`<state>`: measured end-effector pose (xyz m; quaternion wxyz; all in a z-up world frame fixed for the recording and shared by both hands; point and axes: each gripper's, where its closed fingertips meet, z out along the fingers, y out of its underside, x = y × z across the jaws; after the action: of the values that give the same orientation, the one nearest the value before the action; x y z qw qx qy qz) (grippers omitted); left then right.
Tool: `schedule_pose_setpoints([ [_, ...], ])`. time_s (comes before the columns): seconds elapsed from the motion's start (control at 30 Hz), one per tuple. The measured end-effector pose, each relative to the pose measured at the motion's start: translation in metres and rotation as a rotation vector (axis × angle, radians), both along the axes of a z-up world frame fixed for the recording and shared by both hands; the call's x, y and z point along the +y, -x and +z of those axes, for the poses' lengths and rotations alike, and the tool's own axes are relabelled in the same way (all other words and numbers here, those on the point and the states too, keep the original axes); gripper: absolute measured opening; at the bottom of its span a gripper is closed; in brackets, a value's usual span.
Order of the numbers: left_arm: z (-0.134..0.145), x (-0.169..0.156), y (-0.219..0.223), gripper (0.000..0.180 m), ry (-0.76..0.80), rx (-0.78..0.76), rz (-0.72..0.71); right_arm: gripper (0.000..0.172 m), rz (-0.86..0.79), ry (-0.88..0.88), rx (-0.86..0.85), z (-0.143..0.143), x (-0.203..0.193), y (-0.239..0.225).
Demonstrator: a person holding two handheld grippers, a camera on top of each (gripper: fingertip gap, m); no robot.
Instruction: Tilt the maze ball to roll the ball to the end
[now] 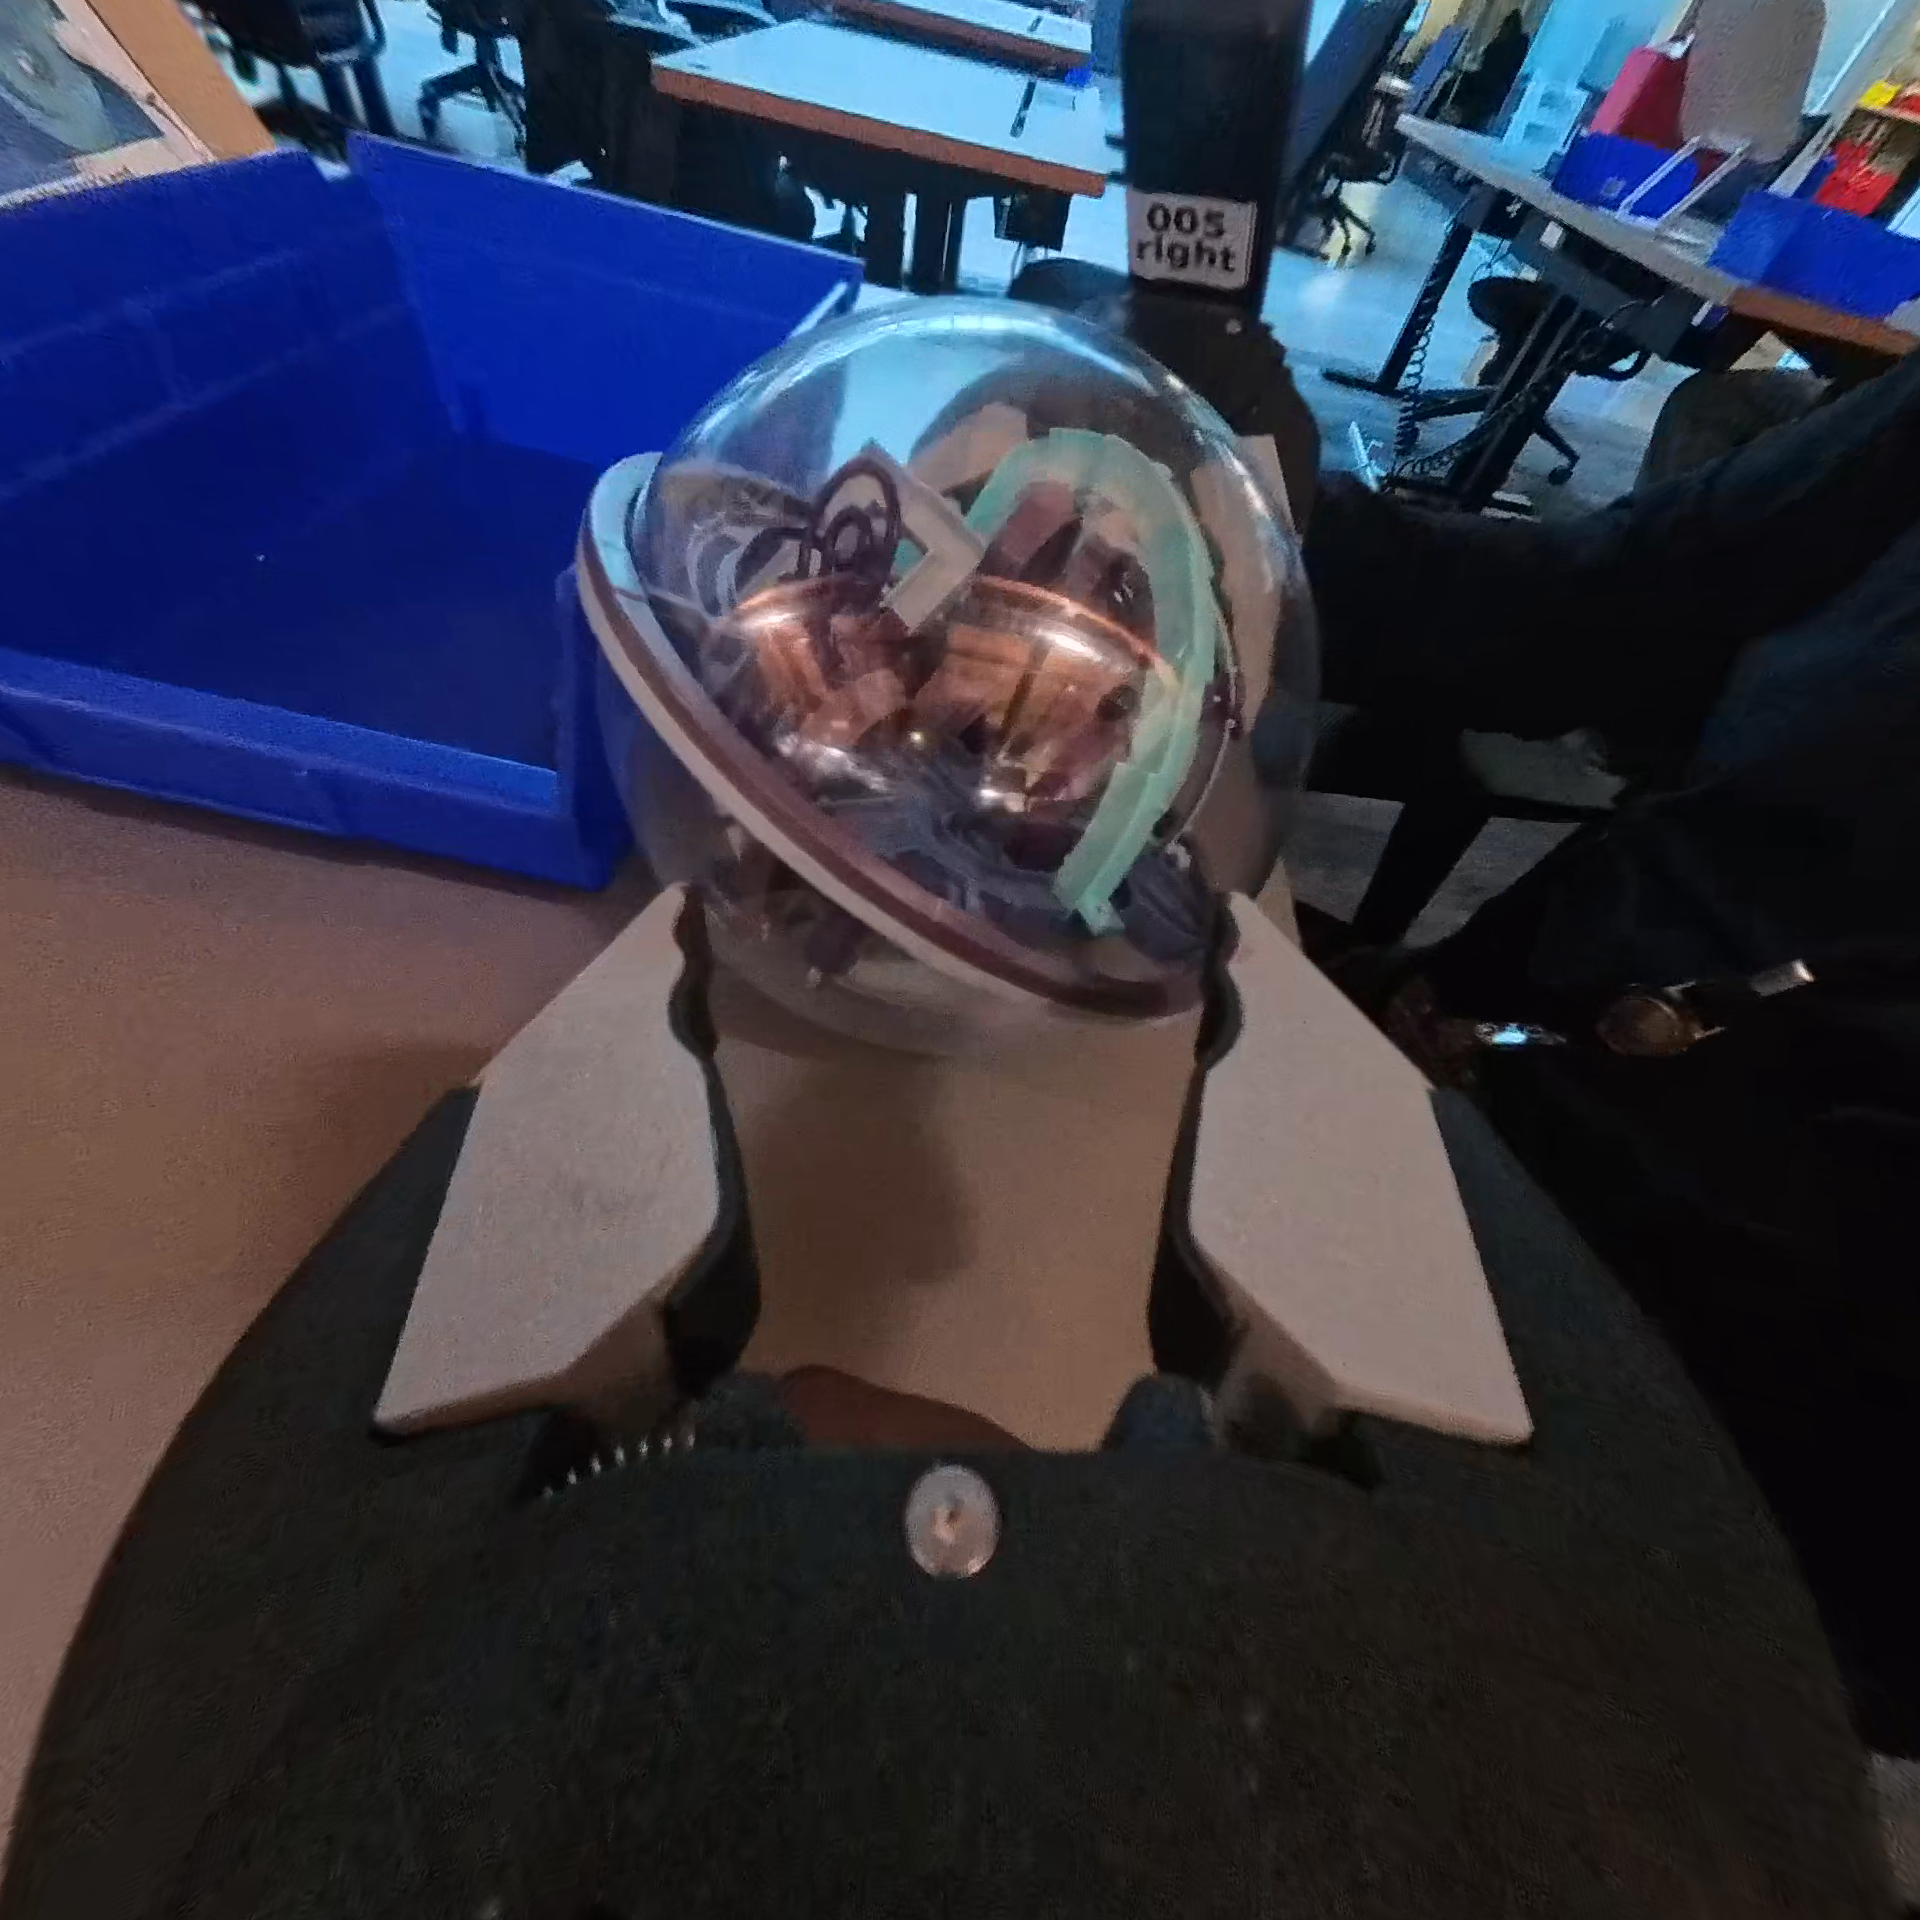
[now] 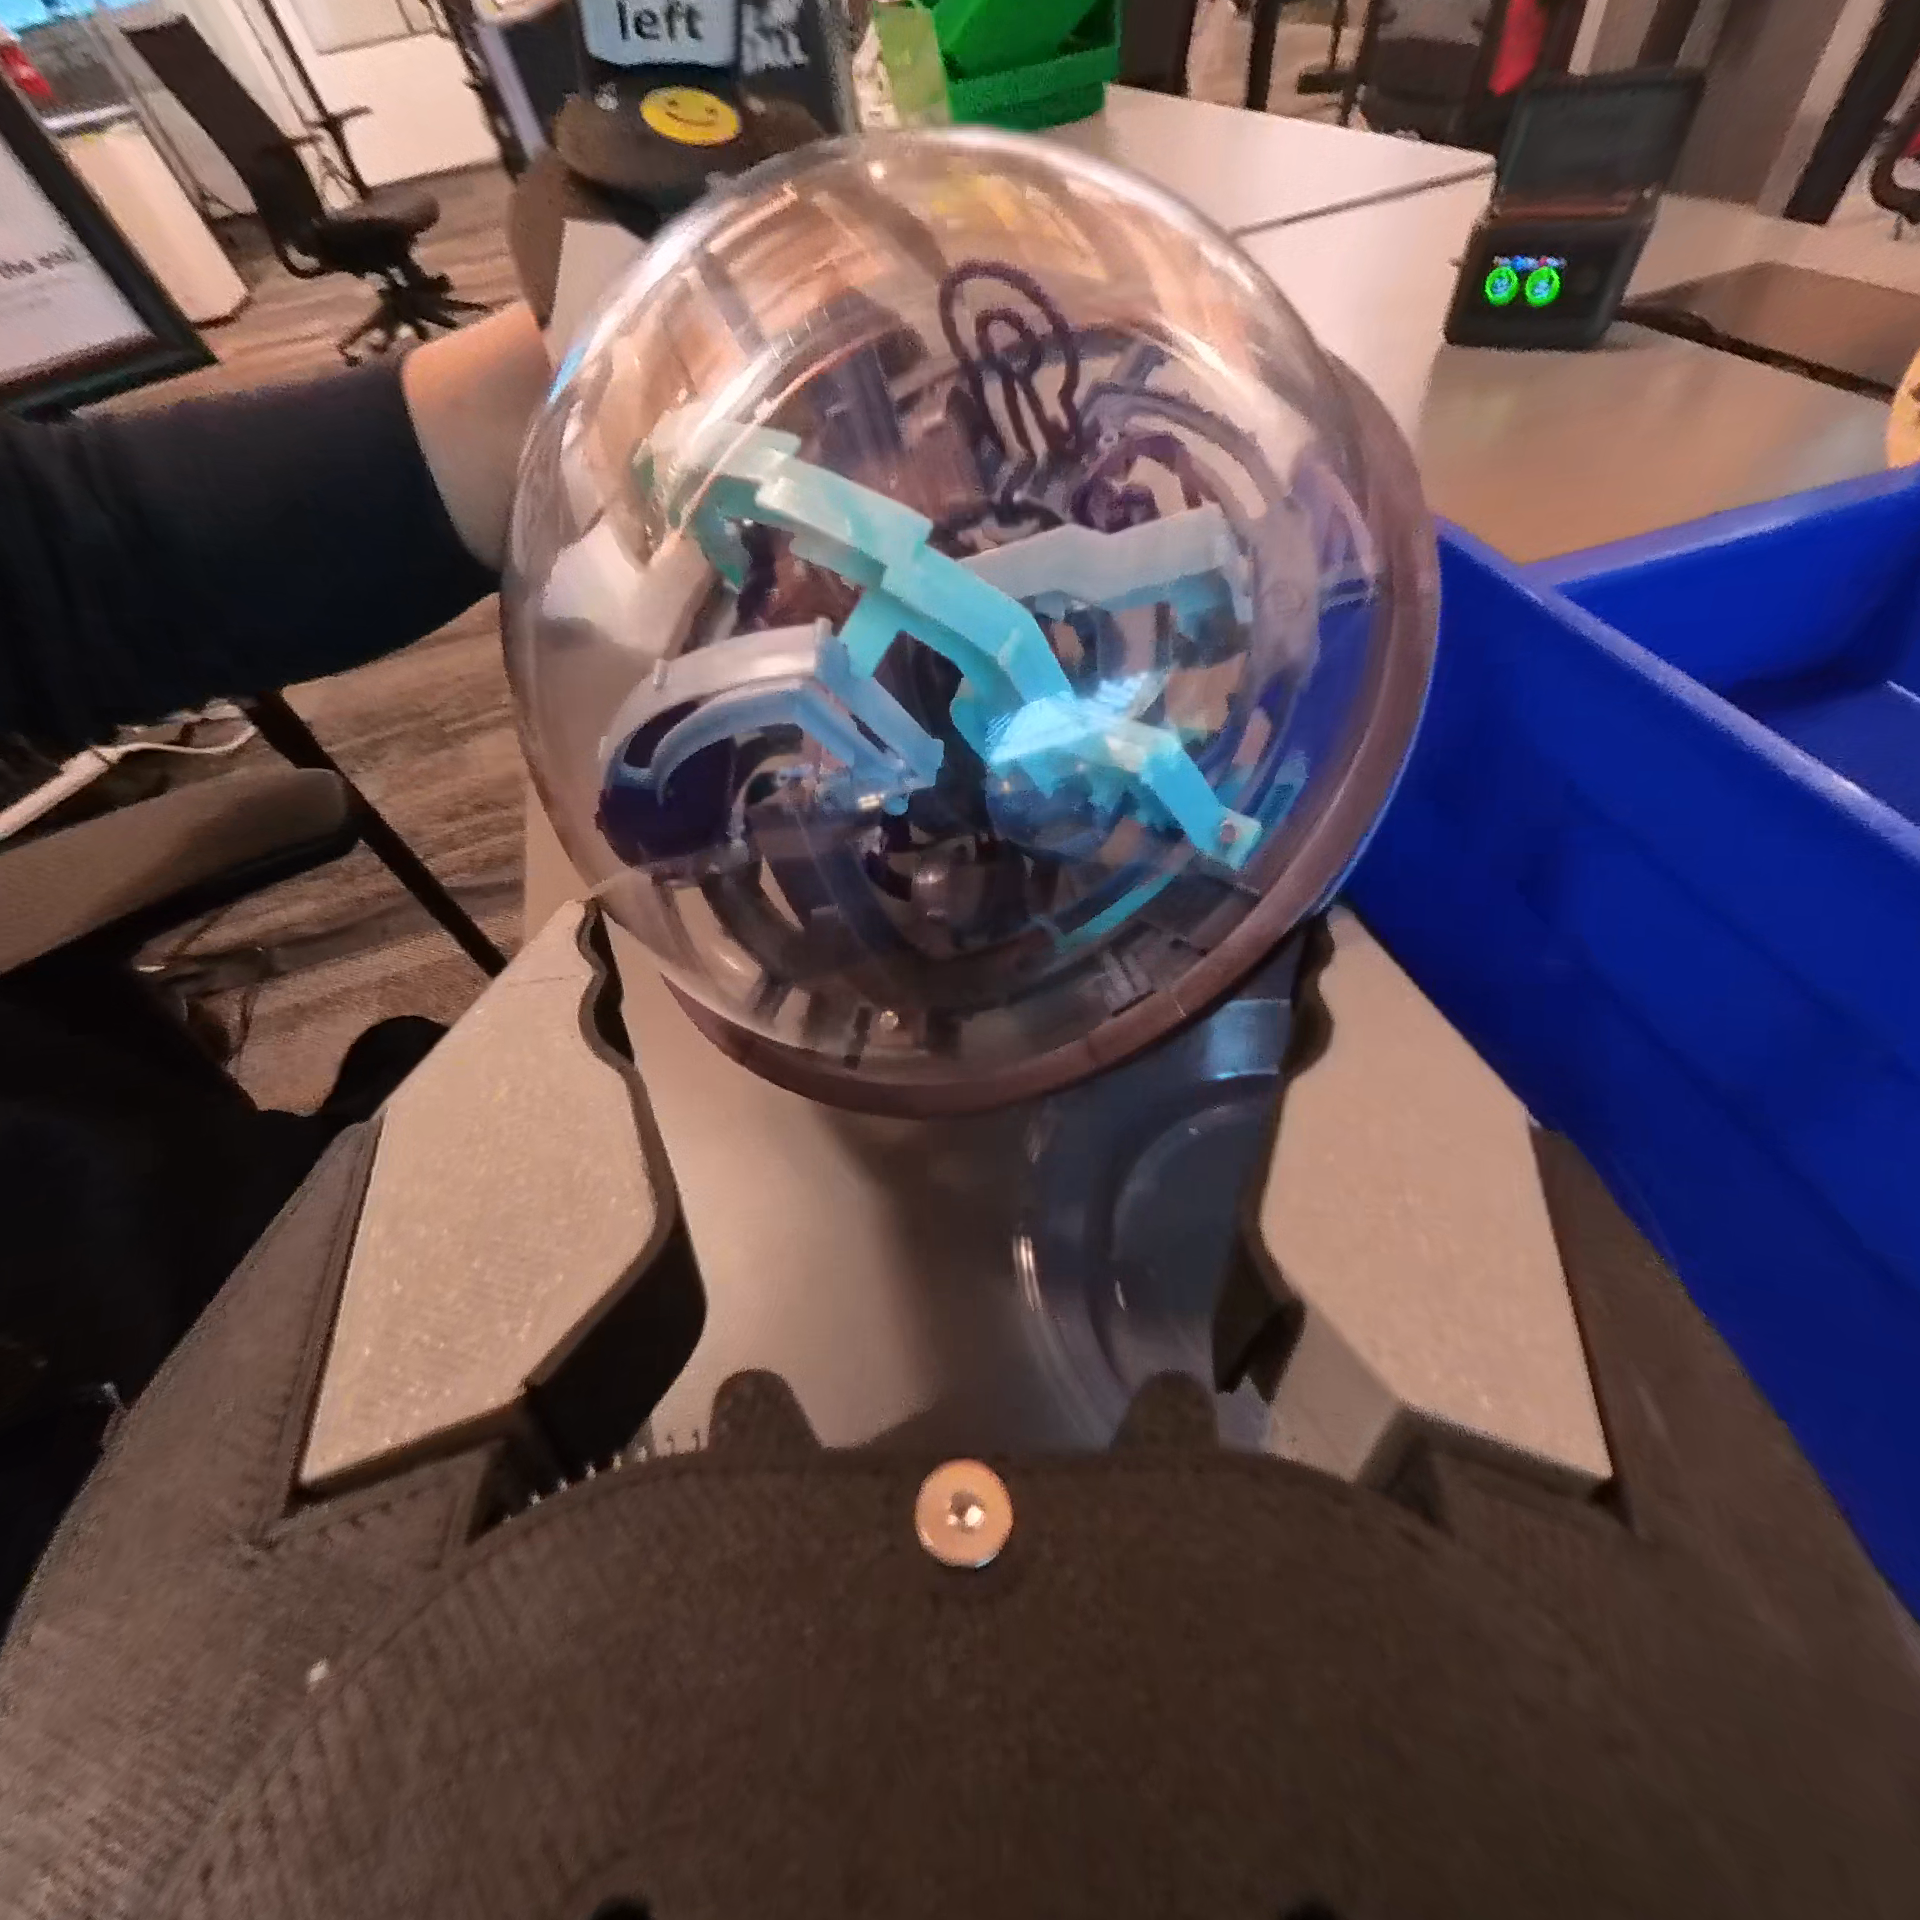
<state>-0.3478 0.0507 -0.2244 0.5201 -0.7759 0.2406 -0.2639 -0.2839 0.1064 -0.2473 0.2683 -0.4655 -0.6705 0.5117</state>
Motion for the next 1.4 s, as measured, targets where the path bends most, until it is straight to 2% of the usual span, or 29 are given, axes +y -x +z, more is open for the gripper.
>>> schedule_pose_setpoints([
  [0.17,-0.02,-0.016,-0.01,0.105,0.026,0.144,0.012,0.111,0.078,-0.082,0.129,0.012,-0.012,-0.009],
  [0.33,-0.019,-0.017,-0.016,0.105,-0.043,0.207,0.025,0.126,0.1,-0.141,0.036,-0.004,-0.02,-0.007],
  [0.6,-0.03,-0.013,-0.011,0.111,-0.039,0.285,0.104,0.126,0.103,-0.127,0.067,0.001,-0.019,0.003],
  [0.77,-0.023,-0.013,-0.013,0.112,-0.105,0.305,0.145,0.126,0.123,-0.156,0.085,0.005,-0.019,0.002],
  [0.97,0.007,-0.015,-0.02,0.113,-0.184,0.416,0.198,0.126,0.148,-0.261,0.141,0.034,-0.02,-0.004],
  [1.07,0.007,-0.012,-0.021,0.115,-0.164,0.406,0.242,0.125,0.144,-0.195,0.145,0.041,-0.02,-0.004],
  [1.17,-0.004,-0.011,-0.021,0.114,-0.137,0.366,0.285,0.123,0.134,-0.16,0.11,0.027,-0.015,-0.005],
  [1.27,-0.016,-0.017,-0.029,0.109,-0.112,0.314,0.276,0.127,0.166,-0.155,0.033,0.006,-0.012,-0.011],
  [1.4,-0.018,-0.025,-0.036,0.101,-0.113,0.245,0.251,0.127,0.226,-0.147,0.008,0.008,-0.01,-0.018],
])
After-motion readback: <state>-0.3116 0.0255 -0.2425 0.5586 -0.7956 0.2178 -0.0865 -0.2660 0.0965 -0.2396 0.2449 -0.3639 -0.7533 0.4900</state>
